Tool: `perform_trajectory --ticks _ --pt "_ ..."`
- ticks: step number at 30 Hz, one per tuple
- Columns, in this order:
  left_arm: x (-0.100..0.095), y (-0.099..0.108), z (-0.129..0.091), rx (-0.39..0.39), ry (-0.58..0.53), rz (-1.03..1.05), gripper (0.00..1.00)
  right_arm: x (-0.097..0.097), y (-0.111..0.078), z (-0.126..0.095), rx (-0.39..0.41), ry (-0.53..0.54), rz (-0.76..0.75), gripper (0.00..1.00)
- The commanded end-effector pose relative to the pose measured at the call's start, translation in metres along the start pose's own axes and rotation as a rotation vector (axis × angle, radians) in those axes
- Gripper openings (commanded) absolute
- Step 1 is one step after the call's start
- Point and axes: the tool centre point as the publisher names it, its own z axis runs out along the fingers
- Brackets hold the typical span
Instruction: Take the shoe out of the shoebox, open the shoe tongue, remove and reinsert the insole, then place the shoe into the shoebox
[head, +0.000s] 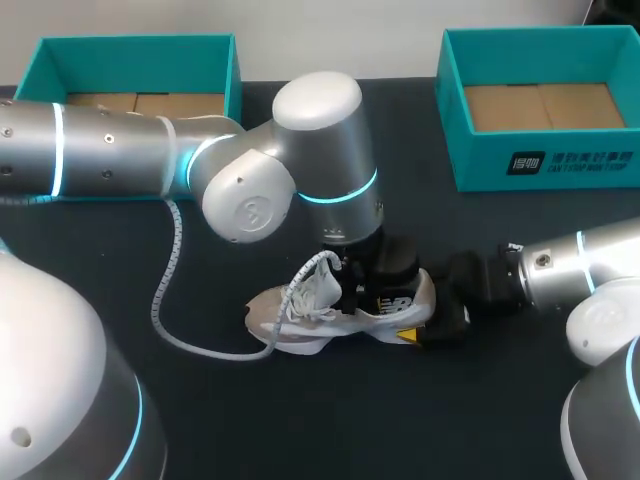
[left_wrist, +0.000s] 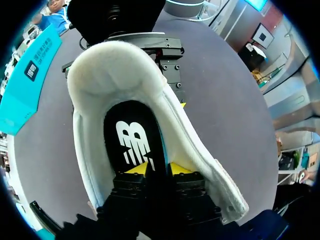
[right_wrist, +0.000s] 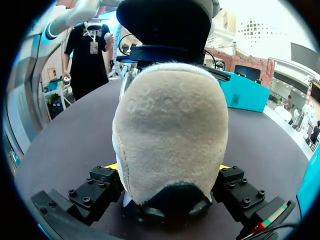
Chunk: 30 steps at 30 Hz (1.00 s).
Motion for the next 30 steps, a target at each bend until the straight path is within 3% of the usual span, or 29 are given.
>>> perform_trajectory --ticks 1,13,30 --pt "0.003 0.006 0.016 0.011 0.005 0.001 0.0 0.0 0.006 -0.002 0.001 -0.003 0.0 0.0" --pt "0.008 0.009 -0.014 0.049 0.012 0.022 0.0 0.0 0.006 -0.002 0.001 -0.003 0.0 0.0" --pt "0.008 0.01 -0.039 0.141 0.037 0.02 0.0 0.0 0.006 -0.002 0.001 -0.003 0.0 0.0"
